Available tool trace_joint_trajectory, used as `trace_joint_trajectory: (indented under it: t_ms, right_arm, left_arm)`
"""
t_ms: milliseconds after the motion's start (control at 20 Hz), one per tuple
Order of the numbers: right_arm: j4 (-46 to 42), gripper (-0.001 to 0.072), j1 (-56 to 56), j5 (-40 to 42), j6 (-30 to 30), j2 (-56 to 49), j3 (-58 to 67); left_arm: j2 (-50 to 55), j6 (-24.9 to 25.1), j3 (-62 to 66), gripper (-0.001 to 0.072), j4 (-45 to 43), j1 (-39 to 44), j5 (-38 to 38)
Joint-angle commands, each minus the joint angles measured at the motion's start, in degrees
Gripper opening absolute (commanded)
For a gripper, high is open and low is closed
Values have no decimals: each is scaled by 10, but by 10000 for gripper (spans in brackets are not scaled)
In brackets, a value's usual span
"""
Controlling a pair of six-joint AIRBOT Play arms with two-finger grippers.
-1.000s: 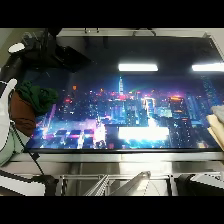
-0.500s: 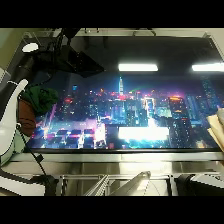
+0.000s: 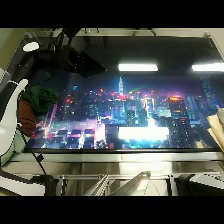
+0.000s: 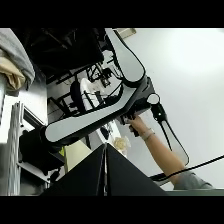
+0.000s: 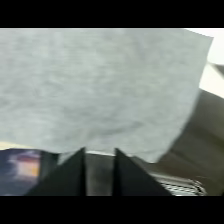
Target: Fold the shirts.
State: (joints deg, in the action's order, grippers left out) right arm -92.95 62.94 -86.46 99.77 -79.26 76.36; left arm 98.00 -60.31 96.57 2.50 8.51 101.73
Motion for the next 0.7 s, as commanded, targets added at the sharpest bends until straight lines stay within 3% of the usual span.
trace_joint_trajectory:
  t_ms: [0, 150, 300, 450, 650]
  right_arm:
    - [217, 16, -66, 19, -48, 6, 31]
    - [333, 16, -169, 15, -113, 23, 27]
    - [372, 13, -313, 49, -144, 88, -52]
    - [447, 14, -464, 110, -183, 191, -225]
    - [476, 16, -641, 223, -187, 315, -432]
  left_arm:
    - [0, -24, 59, 0, -16, -24, -12]
    - [-17, -47, 114, -1, -148, -63, -53]
    - [-91, -59, 30, -1, -246, -68, -67]
    - [-204, -45, -174, 1, -257, -59, -101]
    - [-369, -31, -506, 3, -307, -39, -191]
